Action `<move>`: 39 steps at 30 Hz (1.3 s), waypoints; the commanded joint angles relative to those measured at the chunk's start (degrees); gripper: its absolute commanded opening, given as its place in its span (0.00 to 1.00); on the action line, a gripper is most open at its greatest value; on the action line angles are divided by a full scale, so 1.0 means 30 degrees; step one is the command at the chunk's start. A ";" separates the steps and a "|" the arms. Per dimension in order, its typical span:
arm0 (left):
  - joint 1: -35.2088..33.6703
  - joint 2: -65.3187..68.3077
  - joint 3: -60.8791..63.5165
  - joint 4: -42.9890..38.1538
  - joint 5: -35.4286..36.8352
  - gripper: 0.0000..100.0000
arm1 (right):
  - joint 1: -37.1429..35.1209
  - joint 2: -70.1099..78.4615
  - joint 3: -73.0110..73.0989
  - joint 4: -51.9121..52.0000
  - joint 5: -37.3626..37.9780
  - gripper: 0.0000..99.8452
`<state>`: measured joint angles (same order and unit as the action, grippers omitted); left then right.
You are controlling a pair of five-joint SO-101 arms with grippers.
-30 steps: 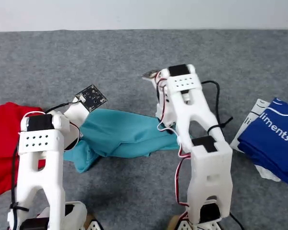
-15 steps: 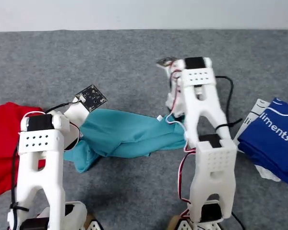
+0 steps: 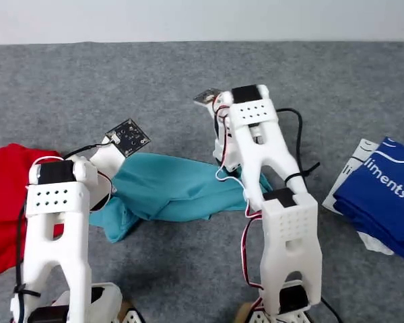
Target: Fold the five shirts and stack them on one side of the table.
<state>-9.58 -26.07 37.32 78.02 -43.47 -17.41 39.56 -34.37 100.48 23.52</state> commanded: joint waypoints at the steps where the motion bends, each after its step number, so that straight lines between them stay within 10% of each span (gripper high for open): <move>1: 0.0088 0.0000 -0.0103 -0.0293 0.0059 0.00 | -0.0601 -0.1304 -0.0967 0.0835 0.0088 0.15; 39: 0.0088 0.0000 -0.0073 -0.0469 0.0059 0.00 | 0.2271 0.0952 -0.0967 0.0806 0.0996 0.01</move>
<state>-9.58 -26.07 37.32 77.32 -43.47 -11.52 43.43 -34.46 100.57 25.89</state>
